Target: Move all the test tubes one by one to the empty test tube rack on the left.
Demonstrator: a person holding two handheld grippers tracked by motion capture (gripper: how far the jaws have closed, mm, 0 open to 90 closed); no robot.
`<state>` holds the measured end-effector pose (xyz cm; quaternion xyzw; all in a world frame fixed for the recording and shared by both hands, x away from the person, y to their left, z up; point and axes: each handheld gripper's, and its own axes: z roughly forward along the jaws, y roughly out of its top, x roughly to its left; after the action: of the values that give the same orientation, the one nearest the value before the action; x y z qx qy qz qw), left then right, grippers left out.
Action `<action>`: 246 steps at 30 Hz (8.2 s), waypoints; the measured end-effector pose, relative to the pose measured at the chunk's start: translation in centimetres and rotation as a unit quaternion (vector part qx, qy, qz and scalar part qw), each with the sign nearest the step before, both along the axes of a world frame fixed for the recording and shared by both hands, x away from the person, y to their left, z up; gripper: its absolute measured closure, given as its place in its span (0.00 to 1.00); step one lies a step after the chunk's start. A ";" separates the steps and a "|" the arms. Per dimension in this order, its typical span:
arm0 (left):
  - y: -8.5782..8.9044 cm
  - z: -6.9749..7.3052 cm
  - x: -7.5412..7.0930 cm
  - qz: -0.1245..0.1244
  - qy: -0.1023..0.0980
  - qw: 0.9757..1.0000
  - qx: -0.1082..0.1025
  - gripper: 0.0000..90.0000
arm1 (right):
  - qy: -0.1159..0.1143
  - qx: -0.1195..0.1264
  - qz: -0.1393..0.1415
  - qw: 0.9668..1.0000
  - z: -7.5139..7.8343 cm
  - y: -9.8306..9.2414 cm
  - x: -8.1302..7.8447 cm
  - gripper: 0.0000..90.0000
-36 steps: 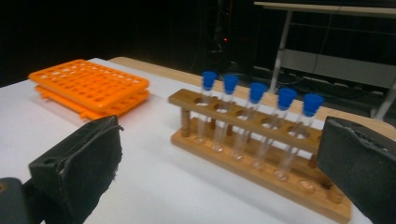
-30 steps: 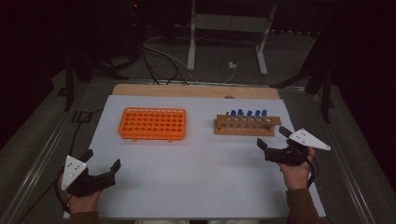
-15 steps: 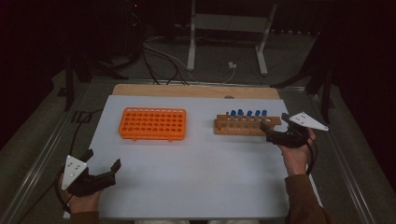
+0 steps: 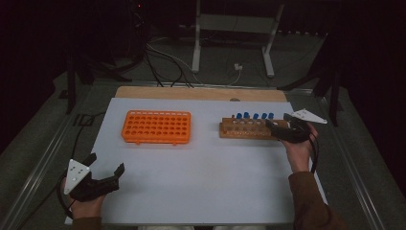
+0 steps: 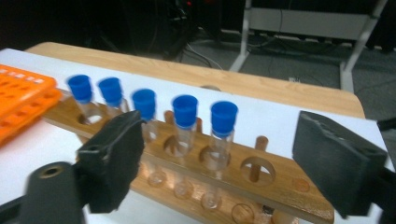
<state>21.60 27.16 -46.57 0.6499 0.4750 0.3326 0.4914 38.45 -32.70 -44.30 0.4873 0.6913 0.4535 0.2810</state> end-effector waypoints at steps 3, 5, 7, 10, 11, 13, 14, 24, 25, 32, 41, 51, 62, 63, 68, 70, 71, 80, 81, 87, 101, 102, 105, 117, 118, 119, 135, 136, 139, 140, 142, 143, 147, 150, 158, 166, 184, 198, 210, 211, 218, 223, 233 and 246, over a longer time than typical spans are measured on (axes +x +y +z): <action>0.0 0.0 0.0 -0.001 0.000 1.000 0.000 0.01 | 0.001 -0.003 -0.008 1.000 -0.4 -0.1 0.3 0.31; -0.1 0.0 0.0 -0.001 0.000 1.000 0.001 0.01 | 0.002 -0.010 -0.013 1.000 -0.6 -0.1 0.4 0.42; -0.1 0.0 0.0 0.000 0.000 1.000 0.000 0.01 | 0.007 -0.021 -0.008 1.000 -0.9 0.0 0.6 0.53; -0.1 0.0 0.0 -0.001 0.001 1.000 0.000 0.01 | 0.011 -0.032 -0.011 0.999 -1.3 0.2 0.9 0.63; -0.1 0.0 0.0 -0.001 0.001 1.000 0.000 0.01 | 0.011 -0.031 -0.010 0.999 -1.5 0.3 1.0 0.65; -0.1 -0.1 0.0 -0.002 0.001 1.000 -0.001 0.01 | 0.014 -0.032 -0.012 0.999 -1.7 0.5 1.2 0.67; -0.1 -0.1 0.0 -0.002 0.001 1.000 -0.001 0.01 | 0.015 -0.031 -0.011 0.999 -1.9 0.5 1.4 0.68; -0.1 -0.1 0.1 -0.003 0.002 1.000 -0.002 0.01 | 0.014 -0.012 -0.025 1.000 -2.7 1.1 2.0 0.82; -0.1 -0.1 0.1 -0.004 0.003 1.000 -0.001 0.01 | 0.013 -0.014 -0.026 0.999 -2.7 1.2 2.0 0.83; -0.2 -0.1 0.1 -0.006 0.003 1.000 0.000 0.01 | 0.009 -0.004 -0.033 0.999 -2.9 1.7 1.9 0.85; -0.2 -0.1 0.1 -0.007 0.003 1.000 0.000 0.01 | 0.003 -0.001 -0.037 0.999 -2.5 1.4 1.7 0.85; -0.2 -0.1 0.1 -0.007 0.004 1.000 0.001 0.01 | -0.013 0.004 -0.036 0.999 -1.4 1.0 1.3 0.85; -0.4 -0.2 0.2 -0.008 0.010 1.000 0.004 0.01 | -0.035 0.009 -0.030 0.999 0.1 1.0 0.8 0.85; -0.4 -0.2 0.2 -0.008 0.011 1.000 0.004 0.01 | -0.037 0.008 -0.028 0.999 0.4 1.0 0.7 0.85; -0.6 -0.3 0.3 -0.011 0.015 1.000 -0.002 0.01 | -0.050 0.009 -0.023 0.998 1.5 1.2 0.5 0.85; -0.6 -0.3 0.3 -0.014 0.016 1.000 -0.007 0.01 | -0.053 0.009 -0.020 0.998 2.0 1.3 0.3 0.85; -0.7 -0.2 0.4 -0.015 0.016 1.000 -0.014 0.01 | -0.054 0.006 -0.019 0.998 2.2 1.3 0.3 0.85; -2.7 1.4 1.5 -0.054 -0.001 0.999 -0.008 0.01 | -0.055 0.005 -0.010 0.998 3.3 1.1 -0.5 0.85; -3.0 1.5 1.7 -0.060 -0.005 0.998 0.000 0.01 | -0.055 0.006 -0.007 0.998 3.4 1.2 -0.6 0.85; -4.8 2.1 3.6 -0.082 -0.001 0.997 0.004 0.01 | -0.056 0.011 0.013 0.998 3.9 1.9 -1.3 0.85; -9.8 3.4 7.8 -0.135 -0.005 0.991 -0.008 0.01 | -0.050 0.014 0.080 0.995 3.8 5.9 -2.4 0.85; -10.2 3.3 8.0 -0.138 -0.004 0.990 -0.012 0.01 | -0.049 0.015 0.084 0.995 3.8 6.3 -2.4 0.85; -11.3 3.2 8.7 -0.148 -0.001 0.989 -0.016 0.01 | -0.048 0.026 0.097 0.994 3.7 7.2 -2.5 0.85; -15.6 3.4 10.4 -0.178 -0.004 0.984 -0.005 0.01 | -0.041 0.049 0.135 0.989 3.9 10.3 -2.7 0.85; -16.0 3.4 10.5 -0.181 -0.003 0.983 -0.005 0.01 | -0.041 0.049 0.138 0.988 4.0 10.5 -2.7 0.85; -16.4 3.4 10.7 -0.184 -0.002 0.983 -0.005 0.01 | -0.042 0.050 0.140 0.988 4.0 10.8 -2.7 0.85; -21.3 3.8 12.2 -0.227 0.014 0.973 0.026 0.08 | -0.030 0.060 0.191 0.979 4.2 14.8 -3.1 0.85; -21.5 3.9 12.2 -0.229 0.014 0.973 0.027 0.09 | -0.030 0.060 0.194 0.979 4.2 15.0 -3.2 0.85; -22.0 4.0 12.3 -0.237 0.013 0.971 0.027 0.16 | -0.029 0.058 0.204 0.977 4.3 15.8 -3.4 0.85; -22.1 4.1 12.3 -0.236 0.014 0.971 0.028 0.19 | -0.029 0.058 0.207 0.976 4.4 16.0 -3.4 0.85; -22.4 4.0 12.3 -0.232 0.012 0.972 0.032 0.22 | -0.029 0.061 0.211 0.975 4.5 16.3 -3.5 0.85; -22.5 4.0 12.3 -0.235 0.011 0.972 0.032 0.27 | -0.029 0.063 0.215 0.974 4.5 16.5 -3.5 0.85; -22.6 4.0 12.3 -0.240 0.009 0.970 0.024 0.43 | -0.031 0.067 0.222 0.972 4.7 17.0 -3.7 0.85; -22.6 4.0 12.2 -0.242 0.006 0.970 0.022 0.55 | -0.031 0.066 0.226 0.971 4.8 17.3 -3.8 0.85; -22.7 3.9 12.2 -0.254 0.006 0.967 0.014 0.70 | -0.030 0.067 0.231 0.970 4.7 17.4 -3.8 0.85; -22.6 4.0 12.2 -0.255 -0.001 0.967 0.013 0.78 | -0.029 0.068 0.233 0.970 4.6 17.5 -3.9 0.85; -21.6 3.9 12.9 -0.240 0.007 0.971 0.016 0.87 | -0.028 0.066 0.219 0.973 4.6 17.2 -3.9 0.35; -19.5 3.8 14.2 -0.227 0.001 0.974 -0.012 0.87 | -0.017 0.051 0.190 0.980 3.3 15.4 -3.9 0.04; -17.6 3.1 15.3 -0.183 0.002 0.983 -0.009 0.86 | -0.011 0.046 0.170 0.984 1.3 12.9 -4.9 0.00; -17.3 2.9 15.4 -0.178 0.004 0.984 -0.008 0.86 | -0.009 0.047 0.169 0.984 1.2 12.7 -5.0 0.00; -16.0 1.2 15.9 -0.152 0.014 0.988 -0.007 0.87 | -0.007 0.032 0.166 0.986 0.9 11.3 -6.2 0.00; -15.7 0.3 16.0 -0.145 0.013 0.989 -0.010 0.87 | -0.009 0.026 0.162 0.986 0.4 10.5 -7.0 0.00; -16.5 -0.7 16.3 -0.151 0.007 0.988 -0.001 0.87 | -0.001 0.033 0.148 0.988 -0.9 9.0 -7.4 0.00; -16.8 -3.1 16.7 -0.141 0.045 0.989 0.005 0.87 | 0.008 0.032 0.137 0.990 -1.6 6.7 -8.2 0.00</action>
<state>38.27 10.39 -49.69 0.7273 0.3984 0.2329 0.5079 30.26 -26.02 -45.89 0.4004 0.7388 0.5058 0.1950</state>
